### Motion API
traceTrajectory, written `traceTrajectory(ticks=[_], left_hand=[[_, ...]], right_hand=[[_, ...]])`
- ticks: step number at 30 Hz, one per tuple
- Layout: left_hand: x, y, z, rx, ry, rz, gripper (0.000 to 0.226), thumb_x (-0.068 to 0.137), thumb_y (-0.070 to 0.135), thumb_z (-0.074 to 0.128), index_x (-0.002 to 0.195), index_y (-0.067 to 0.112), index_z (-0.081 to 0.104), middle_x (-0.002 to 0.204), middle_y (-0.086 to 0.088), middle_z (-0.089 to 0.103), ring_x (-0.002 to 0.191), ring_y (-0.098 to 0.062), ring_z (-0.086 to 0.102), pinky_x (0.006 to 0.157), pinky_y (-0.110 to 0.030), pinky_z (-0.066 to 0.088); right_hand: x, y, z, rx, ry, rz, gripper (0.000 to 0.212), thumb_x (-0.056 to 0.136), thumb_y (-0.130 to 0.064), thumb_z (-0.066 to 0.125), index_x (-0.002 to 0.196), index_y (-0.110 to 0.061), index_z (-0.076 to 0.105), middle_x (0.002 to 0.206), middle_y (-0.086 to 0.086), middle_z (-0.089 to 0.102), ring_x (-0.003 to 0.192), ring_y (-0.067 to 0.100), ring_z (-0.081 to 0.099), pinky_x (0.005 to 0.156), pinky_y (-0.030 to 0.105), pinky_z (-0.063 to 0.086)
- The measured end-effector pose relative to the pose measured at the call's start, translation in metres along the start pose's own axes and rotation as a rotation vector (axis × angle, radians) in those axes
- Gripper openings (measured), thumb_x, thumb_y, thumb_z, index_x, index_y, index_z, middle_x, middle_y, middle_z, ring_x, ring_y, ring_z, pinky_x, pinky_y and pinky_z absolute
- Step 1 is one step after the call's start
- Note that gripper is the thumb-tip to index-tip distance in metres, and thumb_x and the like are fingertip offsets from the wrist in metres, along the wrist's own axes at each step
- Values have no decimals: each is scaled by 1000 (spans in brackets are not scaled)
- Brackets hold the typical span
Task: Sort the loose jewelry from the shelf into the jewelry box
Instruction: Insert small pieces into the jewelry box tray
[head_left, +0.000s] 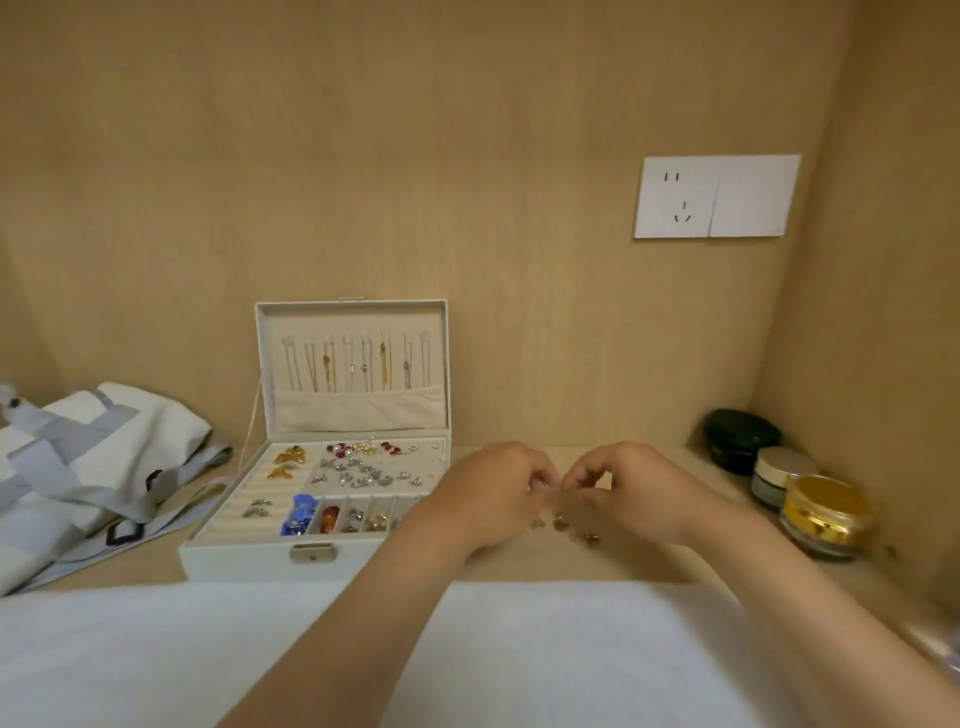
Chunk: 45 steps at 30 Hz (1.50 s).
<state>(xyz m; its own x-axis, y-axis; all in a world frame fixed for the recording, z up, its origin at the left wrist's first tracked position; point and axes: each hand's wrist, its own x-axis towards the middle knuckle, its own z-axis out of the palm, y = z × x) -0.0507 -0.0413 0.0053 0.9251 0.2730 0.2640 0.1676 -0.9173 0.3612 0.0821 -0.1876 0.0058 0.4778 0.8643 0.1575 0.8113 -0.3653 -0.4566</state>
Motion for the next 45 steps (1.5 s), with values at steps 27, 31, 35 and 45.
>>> traceTrajectory(ticks=[27,31,35,45], left_hand=[[0,-8,63,-74,117,-2,4,84,27,74,86,30,73,81,16,57,94,-10,52,87,-31,45],[0,-8,62,-49,139,-23,3,87,30,70,89,31,72,73,20,53,91,-8,50,83,-31,46],[1,-7,61,-83,180,-14,6,88,26,69,94,29,69,83,12,63,88,-10,57,81,-34,50],[-2,1,51,-290,250,-38,16,88,12,70,101,21,67,97,6,56,73,3,53,73,-6,38]], right_hand=[[-15,23,9,228,-14,43,17,88,-16,70,84,-30,79,83,-13,74,74,-4,62,66,7,45],[-14,21,11,275,53,46,17,89,-16,67,84,-28,77,82,-12,73,78,-3,64,70,9,47],[-11,19,15,304,129,44,16,89,-17,68,84,-29,78,79,-13,73,74,-5,63,66,5,44],[-8,16,17,400,189,21,10,86,-16,76,86,-25,79,76,-9,72,59,-7,57,60,8,40]])
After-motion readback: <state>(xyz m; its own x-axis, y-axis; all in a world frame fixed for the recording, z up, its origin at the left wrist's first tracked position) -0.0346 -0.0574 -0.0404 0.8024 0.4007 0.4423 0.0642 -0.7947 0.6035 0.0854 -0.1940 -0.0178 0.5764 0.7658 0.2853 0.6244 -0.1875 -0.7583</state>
